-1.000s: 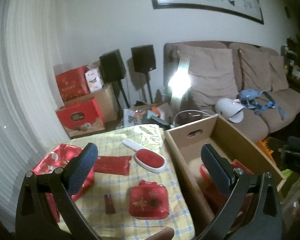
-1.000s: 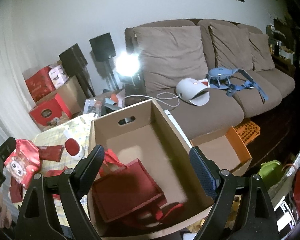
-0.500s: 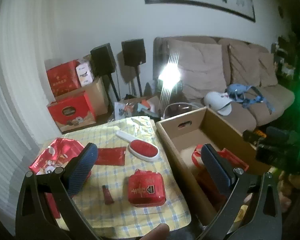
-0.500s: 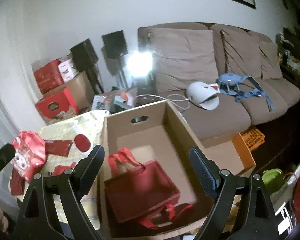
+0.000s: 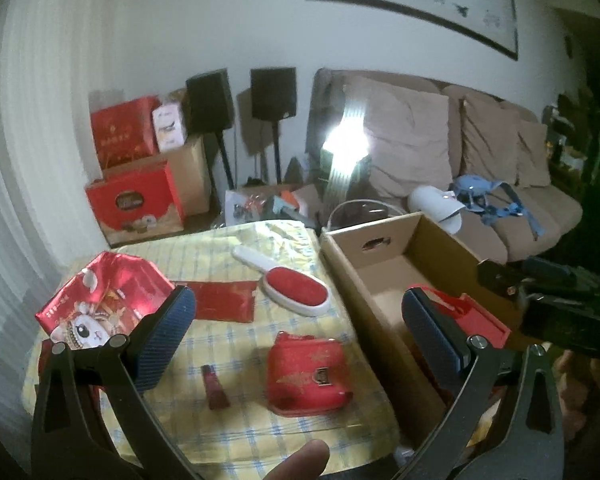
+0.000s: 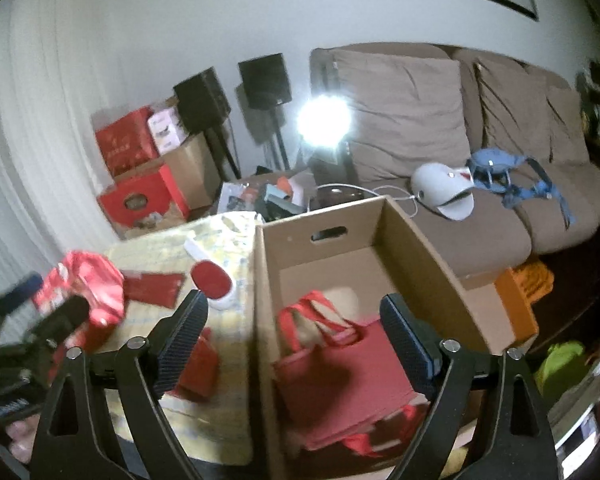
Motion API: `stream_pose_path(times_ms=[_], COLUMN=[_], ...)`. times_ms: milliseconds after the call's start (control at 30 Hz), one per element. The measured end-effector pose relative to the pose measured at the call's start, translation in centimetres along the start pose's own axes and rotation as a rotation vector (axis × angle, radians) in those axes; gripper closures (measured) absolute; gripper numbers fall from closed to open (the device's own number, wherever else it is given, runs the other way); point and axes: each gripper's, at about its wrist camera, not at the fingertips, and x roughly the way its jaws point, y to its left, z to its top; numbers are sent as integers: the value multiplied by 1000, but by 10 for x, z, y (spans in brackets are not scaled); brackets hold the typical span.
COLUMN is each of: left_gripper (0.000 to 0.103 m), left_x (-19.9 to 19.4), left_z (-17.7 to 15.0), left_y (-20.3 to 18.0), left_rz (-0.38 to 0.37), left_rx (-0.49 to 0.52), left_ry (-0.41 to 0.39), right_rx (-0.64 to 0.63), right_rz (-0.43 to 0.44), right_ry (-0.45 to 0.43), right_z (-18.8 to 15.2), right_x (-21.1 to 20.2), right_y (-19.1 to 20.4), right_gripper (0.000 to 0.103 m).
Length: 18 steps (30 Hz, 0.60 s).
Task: Organize objects
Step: 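Raise both open tools up and away from the bag in the box, then move both open tools over the table toward the small red items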
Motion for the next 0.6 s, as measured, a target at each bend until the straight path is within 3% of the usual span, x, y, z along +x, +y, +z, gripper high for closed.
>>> stream_pose_path(times_ms=[100,200,433,600], left_gripper=[0,0,0,0], left_x=[3,4,10,23], left_z=[1,0,-11,-16], left_y=[8,17,36,48], left_rz=[31,46,-16,6], left_rx=[1,-22,-59,-91], left_ry=[-6,-6,-12,8], right_rx=[92,101,49,46], right_rz=[-17,-7,107,98], right_ry=[-59,-103,-104,-89], right_z=[2,3,1,-3], right_x=[-5,-11,-9,-3], right_y=[4,13,42,48], right_gripper=[10,6,3,3])
